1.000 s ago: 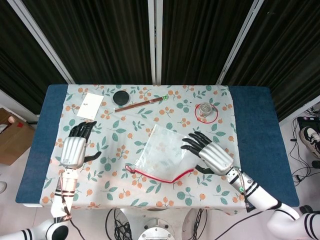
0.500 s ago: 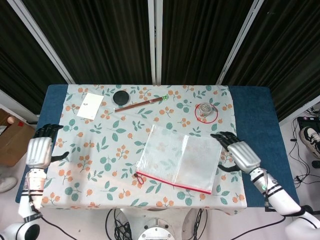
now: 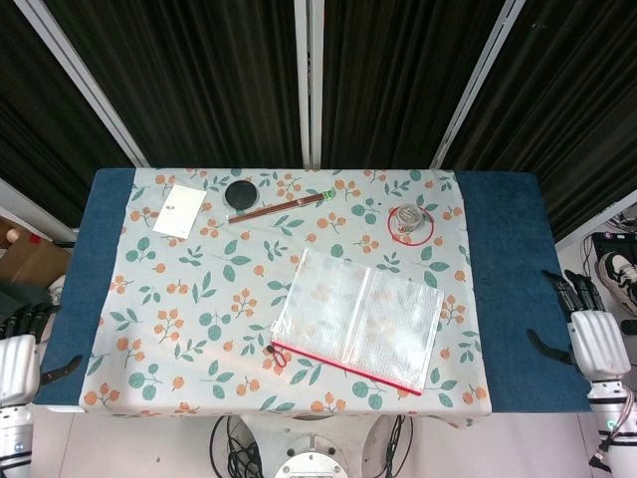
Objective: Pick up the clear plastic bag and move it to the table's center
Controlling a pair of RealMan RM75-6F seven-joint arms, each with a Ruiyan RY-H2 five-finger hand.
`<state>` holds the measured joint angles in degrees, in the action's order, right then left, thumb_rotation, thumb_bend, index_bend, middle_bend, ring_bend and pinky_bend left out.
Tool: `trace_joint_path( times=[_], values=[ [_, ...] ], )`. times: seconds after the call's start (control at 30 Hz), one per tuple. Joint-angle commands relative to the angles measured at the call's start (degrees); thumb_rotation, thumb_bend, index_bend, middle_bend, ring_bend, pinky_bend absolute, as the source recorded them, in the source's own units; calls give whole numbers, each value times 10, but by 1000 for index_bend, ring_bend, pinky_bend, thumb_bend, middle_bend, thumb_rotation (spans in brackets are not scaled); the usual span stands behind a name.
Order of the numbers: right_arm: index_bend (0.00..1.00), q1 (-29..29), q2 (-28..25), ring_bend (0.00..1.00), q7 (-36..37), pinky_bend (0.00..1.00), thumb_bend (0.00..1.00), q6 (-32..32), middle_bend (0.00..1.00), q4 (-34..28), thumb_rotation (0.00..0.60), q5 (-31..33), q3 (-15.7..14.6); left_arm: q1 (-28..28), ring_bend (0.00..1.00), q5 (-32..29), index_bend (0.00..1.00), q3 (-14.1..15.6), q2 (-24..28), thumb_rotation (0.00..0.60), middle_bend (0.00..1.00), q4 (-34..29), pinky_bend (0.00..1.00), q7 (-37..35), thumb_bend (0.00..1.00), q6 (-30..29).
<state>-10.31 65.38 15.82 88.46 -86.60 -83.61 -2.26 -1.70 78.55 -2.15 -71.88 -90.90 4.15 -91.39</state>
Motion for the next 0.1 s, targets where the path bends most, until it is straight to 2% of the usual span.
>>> trace_joint_path(
  times=[0.03,0.1],
  values=[
    [95,16,3,0,17,12,176,6,131,11,600,-6,-5,16,132,13,244,13,4,600,213,-17,191,10,10,-16],
    [95,19,3,0,24,12,176,3,131,15,600,-9,-3,22,132,22,244,19,1,600,213,-23,190,15,10,-22]
  ],
)
